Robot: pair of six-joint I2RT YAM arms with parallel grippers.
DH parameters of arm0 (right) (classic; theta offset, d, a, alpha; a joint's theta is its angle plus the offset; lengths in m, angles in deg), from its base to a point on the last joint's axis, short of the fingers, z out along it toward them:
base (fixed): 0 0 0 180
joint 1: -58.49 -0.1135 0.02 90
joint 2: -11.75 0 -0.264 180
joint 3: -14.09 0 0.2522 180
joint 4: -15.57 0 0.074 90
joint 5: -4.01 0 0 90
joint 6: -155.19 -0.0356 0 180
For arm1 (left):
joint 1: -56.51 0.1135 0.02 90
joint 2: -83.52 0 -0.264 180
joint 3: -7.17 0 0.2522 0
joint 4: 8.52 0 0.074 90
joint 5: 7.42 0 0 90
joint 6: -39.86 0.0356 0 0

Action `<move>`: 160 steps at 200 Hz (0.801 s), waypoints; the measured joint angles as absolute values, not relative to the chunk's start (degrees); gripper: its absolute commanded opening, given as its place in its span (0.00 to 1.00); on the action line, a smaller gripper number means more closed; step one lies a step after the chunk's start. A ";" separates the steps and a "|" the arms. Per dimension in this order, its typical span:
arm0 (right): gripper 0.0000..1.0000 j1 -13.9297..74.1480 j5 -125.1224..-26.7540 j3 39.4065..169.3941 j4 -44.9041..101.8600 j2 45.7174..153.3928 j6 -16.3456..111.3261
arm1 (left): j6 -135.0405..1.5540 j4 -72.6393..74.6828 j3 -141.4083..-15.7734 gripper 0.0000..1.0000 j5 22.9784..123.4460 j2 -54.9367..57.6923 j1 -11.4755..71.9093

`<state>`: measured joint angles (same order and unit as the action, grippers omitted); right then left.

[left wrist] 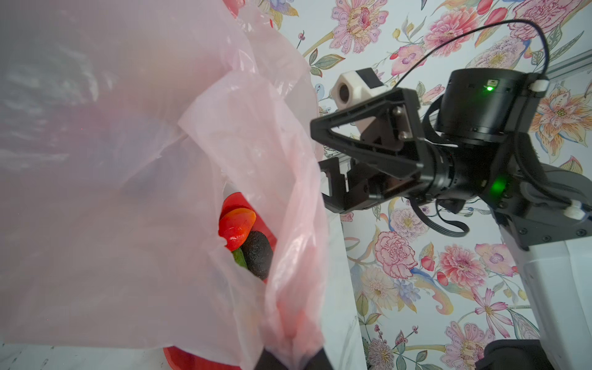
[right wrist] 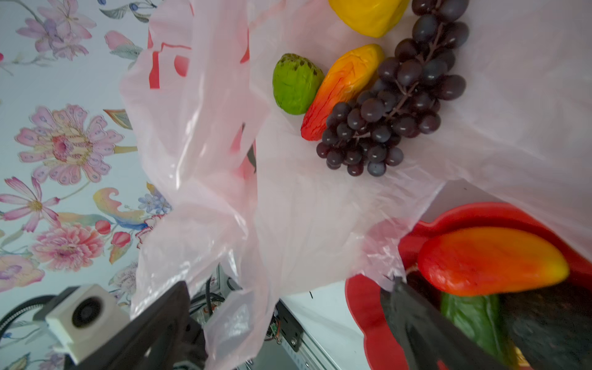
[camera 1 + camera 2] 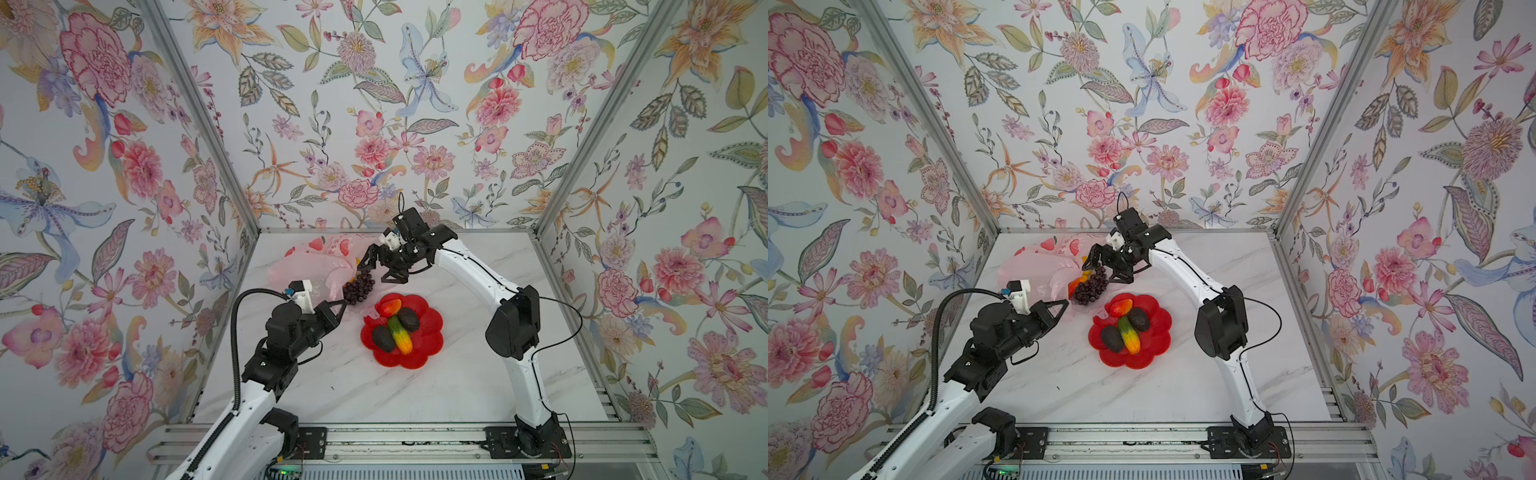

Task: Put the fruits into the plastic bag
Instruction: 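Withdraw the right gripper from the bag back over the plate, then lower the right gripper and grasp the green-yellow papaya on the plate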

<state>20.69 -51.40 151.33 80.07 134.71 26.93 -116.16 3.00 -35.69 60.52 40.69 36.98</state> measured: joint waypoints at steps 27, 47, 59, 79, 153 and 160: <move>0.99 20.69 -53.70 145.54 83.96 127.41 33.14 | -116.11 3.02 -35.41 0.00 60.52 41.06 36.98; 0.99 20.60 -56.54 140.95 86.71 123.24 37.22 | -115.96 3.00 -35.08 0.00 60.54 41.11 36.98; 0.99 20.36 -58.46 138.02 88.18 121.51 39.32 | -115.96 2.98 -34.82 0.00 60.52 41.11 36.98; 0.99 19.31 -61.74 133.97 90.39 120.42 41.99 | -115.94 2.91 -34.38 0.00 60.45 41.22 36.98; 0.99 10.96 -70.75 123.85 95.08 120.79 46.36 | -115.72 1.30 -33.31 0.00 58.79 42.18 37.00; 1.00 10.83 -71.53 123.37 95.33 121.22 46.38 | -115.65 1.30 -33.31 0.00 58.75 42.18 37.11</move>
